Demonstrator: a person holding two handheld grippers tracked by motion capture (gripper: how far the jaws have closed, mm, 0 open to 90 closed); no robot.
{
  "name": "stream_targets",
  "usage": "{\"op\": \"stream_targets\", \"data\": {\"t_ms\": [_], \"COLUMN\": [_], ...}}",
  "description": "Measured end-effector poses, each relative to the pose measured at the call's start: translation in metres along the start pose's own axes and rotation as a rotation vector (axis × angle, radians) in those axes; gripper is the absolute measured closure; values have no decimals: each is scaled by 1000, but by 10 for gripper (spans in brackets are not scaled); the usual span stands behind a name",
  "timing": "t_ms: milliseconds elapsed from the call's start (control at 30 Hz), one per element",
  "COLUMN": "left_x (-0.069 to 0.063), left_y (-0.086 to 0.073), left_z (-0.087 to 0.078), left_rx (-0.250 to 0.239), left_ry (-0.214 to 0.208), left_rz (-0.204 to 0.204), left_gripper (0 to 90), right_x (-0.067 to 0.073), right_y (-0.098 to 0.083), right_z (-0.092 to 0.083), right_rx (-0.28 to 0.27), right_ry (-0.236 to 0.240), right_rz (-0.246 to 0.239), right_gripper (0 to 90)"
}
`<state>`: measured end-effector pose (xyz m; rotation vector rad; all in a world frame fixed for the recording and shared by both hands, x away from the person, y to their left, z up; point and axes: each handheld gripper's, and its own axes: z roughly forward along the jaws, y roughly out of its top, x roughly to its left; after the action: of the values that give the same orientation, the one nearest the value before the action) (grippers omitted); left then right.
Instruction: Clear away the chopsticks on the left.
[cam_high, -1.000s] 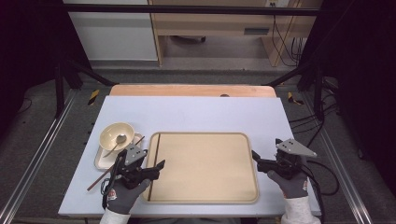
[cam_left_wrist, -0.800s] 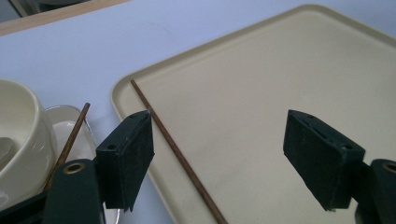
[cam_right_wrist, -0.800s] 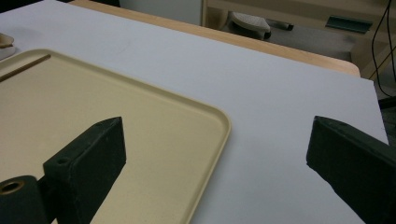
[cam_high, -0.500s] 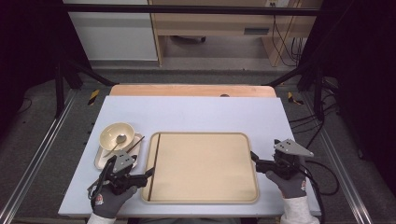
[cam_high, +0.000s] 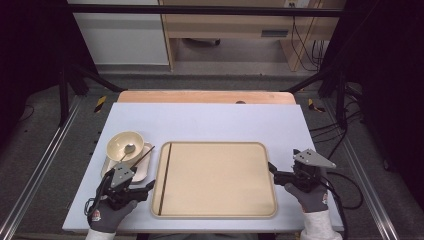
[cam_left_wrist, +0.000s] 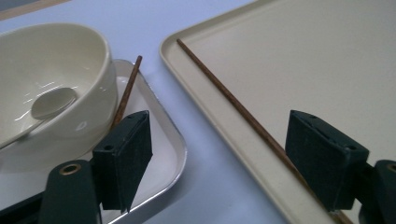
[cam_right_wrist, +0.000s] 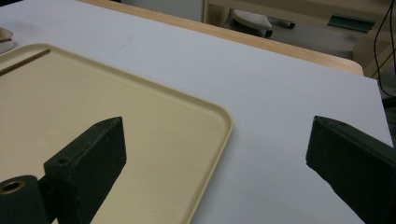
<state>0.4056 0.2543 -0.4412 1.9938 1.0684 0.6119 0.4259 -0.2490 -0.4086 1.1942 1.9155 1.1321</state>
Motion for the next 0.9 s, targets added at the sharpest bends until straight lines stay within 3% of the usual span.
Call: {"op": "stream_targets", "data": {"t_ms": [33, 100, 133, 200, 500, 667, 900], "left_x": [4, 7, 11, 13, 32, 38, 46], "left_y": [0, -2, -3, -5, -13, -18, -21], "left_z": [-2, -4, -4, -5, -3, 3, 10], "left_rx": [3, -1, 3, 11, 47, 66, 88], "left_ry": [4, 18, 22, 33, 74, 104, 109], "left_rz": [19, -15, 6, -16, -22, -34, -53], "left_gripper": [230, 231, 233, 235, 266, 312, 400], "right_x": [0, 0, 0, 0, 0, 1, 1], "right_y": [0, 0, 0, 0, 0, 0, -1], "right_z": [0, 0, 0, 0, 1, 2, 3], "right_rx": [1, 1, 1, 0, 2, 3, 7], "right_ry": [1, 0, 1, 0, 2, 3, 3], "right_rz": [-1, -1, -2, -2, -4, -2, -3], "right_gripper": [51, 51, 51, 52, 53, 53, 54]}}
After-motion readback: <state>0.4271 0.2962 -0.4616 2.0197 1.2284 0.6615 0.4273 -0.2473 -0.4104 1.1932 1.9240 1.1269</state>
